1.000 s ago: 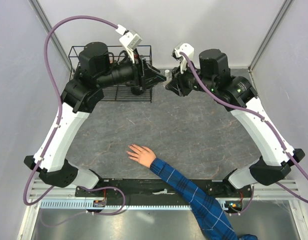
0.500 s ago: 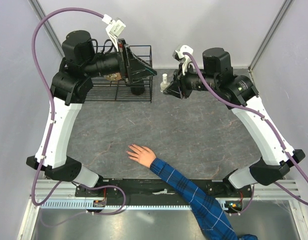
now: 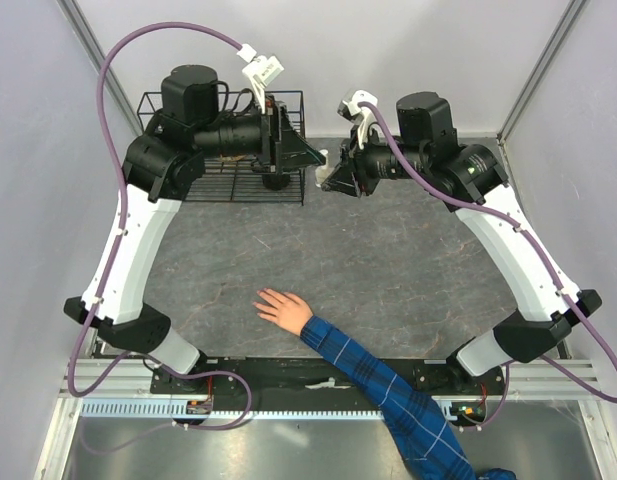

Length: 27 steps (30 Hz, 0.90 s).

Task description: Paint the nails

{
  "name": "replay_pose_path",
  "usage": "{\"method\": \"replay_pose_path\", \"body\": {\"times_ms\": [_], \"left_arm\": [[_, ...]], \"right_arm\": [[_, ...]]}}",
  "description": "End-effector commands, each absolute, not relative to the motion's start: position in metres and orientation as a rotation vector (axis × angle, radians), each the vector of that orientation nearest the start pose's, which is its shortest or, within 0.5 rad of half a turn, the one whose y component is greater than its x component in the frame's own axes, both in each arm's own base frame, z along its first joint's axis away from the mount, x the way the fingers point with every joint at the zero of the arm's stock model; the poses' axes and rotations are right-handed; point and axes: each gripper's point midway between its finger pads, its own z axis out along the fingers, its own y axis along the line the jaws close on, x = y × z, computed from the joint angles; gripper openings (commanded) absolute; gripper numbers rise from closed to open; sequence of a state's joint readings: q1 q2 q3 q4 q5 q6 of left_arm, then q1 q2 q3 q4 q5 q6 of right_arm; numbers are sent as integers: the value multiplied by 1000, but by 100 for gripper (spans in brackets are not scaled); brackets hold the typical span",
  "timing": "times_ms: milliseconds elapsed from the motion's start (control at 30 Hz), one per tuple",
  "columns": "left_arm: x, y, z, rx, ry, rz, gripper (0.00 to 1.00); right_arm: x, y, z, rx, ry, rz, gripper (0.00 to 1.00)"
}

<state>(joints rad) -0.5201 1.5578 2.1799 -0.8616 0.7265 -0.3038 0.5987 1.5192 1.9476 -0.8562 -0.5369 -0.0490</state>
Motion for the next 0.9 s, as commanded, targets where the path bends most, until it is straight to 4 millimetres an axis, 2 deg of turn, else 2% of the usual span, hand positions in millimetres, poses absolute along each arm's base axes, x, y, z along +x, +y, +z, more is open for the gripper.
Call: {"method": "replay_pose_path", "body": {"times_ms": [0,233,500,867], "left_arm": [[255,-289,478,789,1789,-1145,48],[260,-286,479,759,1809,-1118,48],[252,-284,450,758,1979,-1140,48],[251,-286,439,778,2036,-1152,50]], "right_arm": [[269,295,425,-992,1715,911,0],[265,292,418,-1019,1723,896,0],[260,291,412,-1071,1714,863,0],[247,302,405,-1154,1703,852,0]]}}
